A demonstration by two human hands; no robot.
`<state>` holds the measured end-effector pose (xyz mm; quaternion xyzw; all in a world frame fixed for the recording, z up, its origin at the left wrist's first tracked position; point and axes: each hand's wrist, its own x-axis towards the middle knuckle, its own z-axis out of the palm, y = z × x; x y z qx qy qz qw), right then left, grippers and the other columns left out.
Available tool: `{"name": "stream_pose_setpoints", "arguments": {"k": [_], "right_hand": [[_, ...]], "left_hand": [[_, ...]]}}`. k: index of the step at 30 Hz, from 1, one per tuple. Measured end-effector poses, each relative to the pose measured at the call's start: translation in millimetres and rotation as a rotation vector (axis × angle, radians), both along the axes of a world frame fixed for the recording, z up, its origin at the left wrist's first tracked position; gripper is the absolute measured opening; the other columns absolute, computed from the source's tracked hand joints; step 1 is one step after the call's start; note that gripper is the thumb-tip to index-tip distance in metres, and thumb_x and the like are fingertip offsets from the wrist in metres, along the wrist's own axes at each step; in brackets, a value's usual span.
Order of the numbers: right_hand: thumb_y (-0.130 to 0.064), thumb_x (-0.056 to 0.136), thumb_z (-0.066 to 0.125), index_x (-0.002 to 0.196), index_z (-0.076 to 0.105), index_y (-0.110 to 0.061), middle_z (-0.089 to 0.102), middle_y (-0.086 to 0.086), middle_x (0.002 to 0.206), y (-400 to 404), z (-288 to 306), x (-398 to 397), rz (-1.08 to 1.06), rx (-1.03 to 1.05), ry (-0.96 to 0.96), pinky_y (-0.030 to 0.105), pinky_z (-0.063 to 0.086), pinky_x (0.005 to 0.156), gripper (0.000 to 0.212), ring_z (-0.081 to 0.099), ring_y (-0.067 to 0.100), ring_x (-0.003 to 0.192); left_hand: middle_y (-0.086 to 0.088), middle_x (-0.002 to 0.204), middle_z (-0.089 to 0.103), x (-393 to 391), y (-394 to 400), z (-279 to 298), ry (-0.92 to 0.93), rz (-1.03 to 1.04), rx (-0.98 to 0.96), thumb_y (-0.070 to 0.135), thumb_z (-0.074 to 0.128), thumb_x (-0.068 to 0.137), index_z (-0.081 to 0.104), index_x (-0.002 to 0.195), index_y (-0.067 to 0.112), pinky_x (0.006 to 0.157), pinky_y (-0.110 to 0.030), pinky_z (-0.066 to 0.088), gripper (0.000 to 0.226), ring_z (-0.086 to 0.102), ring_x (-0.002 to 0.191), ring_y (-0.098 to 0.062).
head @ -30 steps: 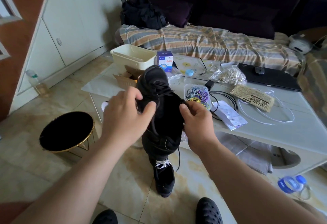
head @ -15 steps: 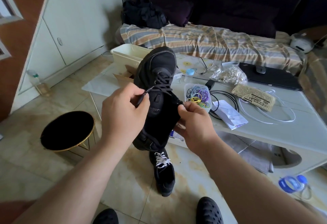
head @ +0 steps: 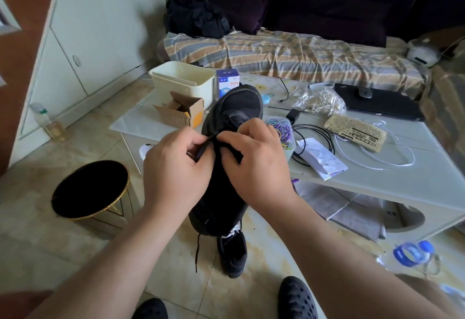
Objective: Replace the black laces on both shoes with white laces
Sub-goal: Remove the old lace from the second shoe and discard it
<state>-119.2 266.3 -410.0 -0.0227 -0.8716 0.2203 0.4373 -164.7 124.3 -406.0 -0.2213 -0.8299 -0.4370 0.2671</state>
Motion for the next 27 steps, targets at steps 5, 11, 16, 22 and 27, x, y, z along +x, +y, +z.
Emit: {"name": "stream_pose_setpoints", "arguments": {"k": [5,11,16,22,27], "right_hand": [[-0.017,0.093,0.067,0.093,0.077,-0.022,0.065,-0.01,0.088,7,10,3,0.042,-0.401,-0.105,0.025,0.048,0.079,0.011,0.06,0.009,0.083],[-0.004,0.09,0.059,0.105,0.078,-0.024,0.063,-0.007,0.097,27,13,2,0.086,-0.282,-0.413,0.009,0.039,0.076,0.032,0.056,0.008,0.087],[-0.005,0.082,0.073,0.098,0.077,-0.021,0.059,-0.007,0.087,30,10,2,0.127,-0.131,-0.336,0.018,0.044,0.074,0.023,0.056,0.009,0.078],[-0.014,0.087,0.074,0.094,0.08,-0.022,0.06,-0.001,0.089,33,8,0,0.206,-0.117,-0.42,0.03,0.048,0.077,0.011,0.059,0.016,0.082],[-0.014,0.095,0.062,0.088,0.067,-0.017,0.058,-0.003,0.09,26,8,0,0.211,-0.201,-0.406,0.012,0.04,0.073,0.009,0.052,0.009,0.08]], "left_hand": [[0.016,0.064,0.063,2,2,-2,-0.036,-0.008,0.023,0.025,0.082,0.086,0.072,0.081,0.024,0.063,-0.029,0.044,0.011,0.059,0.059,-0.009],[0.018,0.068,0.06,2,1,-4,0.031,-0.018,-0.023,0.018,0.083,0.084,0.073,0.082,0.019,0.064,-0.024,0.042,0.01,0.055,0.066,-0.005],[0.013,0.069,0.066,1,-1,-7,0.049,-0.016,-0.033,0.019,0.083,0.085,0.073,0.082,0.021,0.069,-0.04,0.053,0.011,0.061,0.065,-0.009],[0.01,0.069,0.068,2,-1,-9,0.073,-0.039,-0.051,0.018,0.084,0.085,0.074,0.082,0.016,0.063,-0.034,0.049,0.011,0.061,0.066,-0.009],[0.013,0.063,0.066,-1,-5,-4,-0.031,-0.042,-0.02,0.027,0.081,0.087,0.072,0.08,0.022,0.072,-0.042,0.055,0.013,0.063,0.062,-0.01]]}}
